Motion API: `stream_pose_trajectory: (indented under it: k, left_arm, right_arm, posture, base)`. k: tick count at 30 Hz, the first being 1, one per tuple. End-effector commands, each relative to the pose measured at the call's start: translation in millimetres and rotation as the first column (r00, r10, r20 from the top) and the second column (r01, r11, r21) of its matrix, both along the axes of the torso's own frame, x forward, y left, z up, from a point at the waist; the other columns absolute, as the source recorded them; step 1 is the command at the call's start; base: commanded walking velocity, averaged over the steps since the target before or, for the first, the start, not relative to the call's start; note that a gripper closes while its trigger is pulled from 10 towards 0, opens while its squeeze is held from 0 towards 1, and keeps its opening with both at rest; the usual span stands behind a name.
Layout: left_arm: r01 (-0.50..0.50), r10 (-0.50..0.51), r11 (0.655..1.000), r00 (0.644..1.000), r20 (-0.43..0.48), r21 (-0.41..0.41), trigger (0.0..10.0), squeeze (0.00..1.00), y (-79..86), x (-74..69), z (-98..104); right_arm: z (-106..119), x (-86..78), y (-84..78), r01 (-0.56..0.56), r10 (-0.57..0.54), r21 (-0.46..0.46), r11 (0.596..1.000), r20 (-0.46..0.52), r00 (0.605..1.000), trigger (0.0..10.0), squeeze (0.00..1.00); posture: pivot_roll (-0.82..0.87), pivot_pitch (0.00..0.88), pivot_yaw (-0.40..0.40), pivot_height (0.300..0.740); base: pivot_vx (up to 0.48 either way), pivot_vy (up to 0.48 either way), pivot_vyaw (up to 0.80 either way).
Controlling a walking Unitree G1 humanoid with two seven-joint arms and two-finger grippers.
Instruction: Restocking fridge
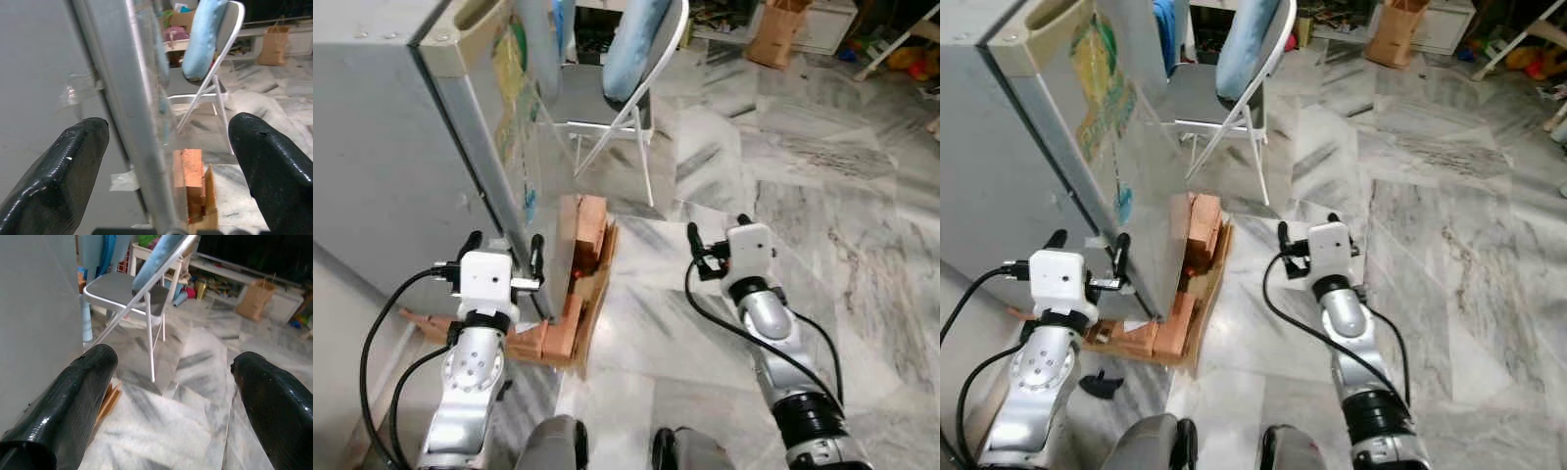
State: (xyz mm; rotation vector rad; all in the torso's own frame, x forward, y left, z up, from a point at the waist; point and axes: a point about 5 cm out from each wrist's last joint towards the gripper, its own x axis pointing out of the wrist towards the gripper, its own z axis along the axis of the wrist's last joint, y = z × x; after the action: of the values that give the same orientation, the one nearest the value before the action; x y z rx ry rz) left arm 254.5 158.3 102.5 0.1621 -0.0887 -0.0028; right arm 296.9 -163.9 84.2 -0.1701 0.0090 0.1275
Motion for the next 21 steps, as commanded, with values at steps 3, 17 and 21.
stream_pose_trajectory:
  k: [3,17,21]
  left_arm:
    - [0.004,-0.004,1.000,1.000,-0.030,0.000,10.0,0.00,3.4,12.2,-4]
    - [-0.101,0.102,0.994,0.994,-0.039,0.033,10.0,0.00,20.3,50.8,-6]
    - [-0.138,0.139,0.990,0.989,-0.042,0.021,10.0,0.00,24.3,59.9,-6]
  right_arm:
    - [-2,-12.3,-4.3,-0.049,0.050,0.032,0.998,-0.035,0.998,10.0,0.00]
    - [-3,-29.6,7.7,-0.217,0.227,0.102,0.971,-0.101,0.969,10.0,0.00]
    - [-1,-30.2,11.2,-0.244,0.255,0.113,0.963,-0.106,0.961,10.0,0.00]
  posture:
    - [0.12,0.139,-0.029,0.740]
    - [0.08,0.142,-0.024,0.740]
    - [0.07,0.143,-0.027,0.740]
  base:
    - [0.000,0.000,0.00]
    - [0.000,0.000,0.00]
    - [0.000,0.000,0.00]
